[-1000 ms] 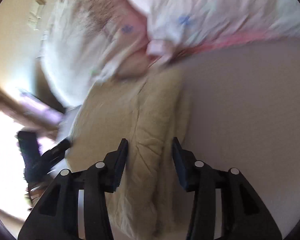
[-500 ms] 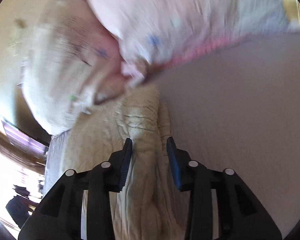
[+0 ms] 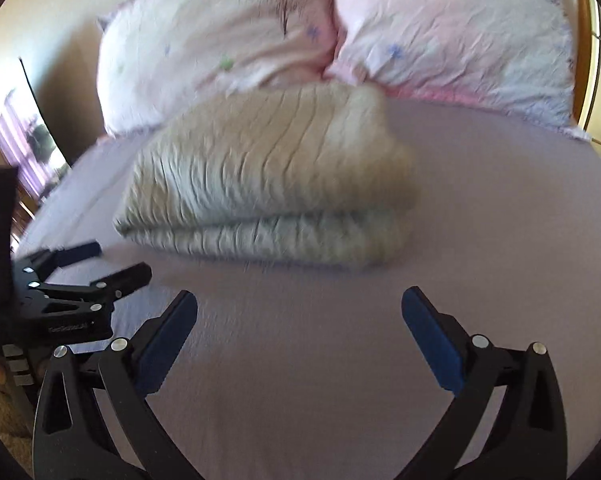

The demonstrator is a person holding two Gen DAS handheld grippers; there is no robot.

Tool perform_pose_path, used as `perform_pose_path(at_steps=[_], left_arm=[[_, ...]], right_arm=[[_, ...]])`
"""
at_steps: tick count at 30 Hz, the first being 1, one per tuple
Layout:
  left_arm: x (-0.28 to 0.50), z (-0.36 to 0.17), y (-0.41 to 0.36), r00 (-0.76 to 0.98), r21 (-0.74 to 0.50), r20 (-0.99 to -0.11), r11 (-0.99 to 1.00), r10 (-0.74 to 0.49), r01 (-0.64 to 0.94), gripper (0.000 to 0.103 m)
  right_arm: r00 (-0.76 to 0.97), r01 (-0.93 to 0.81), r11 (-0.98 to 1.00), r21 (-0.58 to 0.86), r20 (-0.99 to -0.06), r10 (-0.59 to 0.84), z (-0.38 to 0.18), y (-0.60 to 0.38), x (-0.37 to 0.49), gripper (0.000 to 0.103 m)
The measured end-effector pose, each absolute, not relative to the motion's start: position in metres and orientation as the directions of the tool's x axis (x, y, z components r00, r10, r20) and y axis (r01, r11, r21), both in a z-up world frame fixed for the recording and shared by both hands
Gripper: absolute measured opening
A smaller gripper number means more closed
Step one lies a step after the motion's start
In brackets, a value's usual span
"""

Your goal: Fold small clothes

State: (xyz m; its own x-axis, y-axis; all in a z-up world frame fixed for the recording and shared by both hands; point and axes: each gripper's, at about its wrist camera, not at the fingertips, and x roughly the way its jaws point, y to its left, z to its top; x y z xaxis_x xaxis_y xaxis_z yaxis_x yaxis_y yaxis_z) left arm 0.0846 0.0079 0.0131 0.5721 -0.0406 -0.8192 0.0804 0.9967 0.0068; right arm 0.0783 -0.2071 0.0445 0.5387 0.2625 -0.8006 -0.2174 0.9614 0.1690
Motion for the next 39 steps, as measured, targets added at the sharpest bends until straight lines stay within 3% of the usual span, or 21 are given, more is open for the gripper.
perform_pose_path(at_steps=[5, 39], left_arm=[[0.09, 0.012, 0.012, 0.574, 0.005, -0.819, 0.998, -0.028, 0.056, 0.101], [0.088, 0.011, 0.011, 0.581, 0.008, -0.813, 0.997, -0.041, 0.082, 0.101]], right_arm=[[0.526, -0.194, 0.981, 0.033, -0.84, 0.132, 0.034, -0.193, 0.083, 0.102], [0.535, -0.167, 0.985, 0.039, -0.836, 0.123, 0.037, -0.193, 0.074, 0.102]])
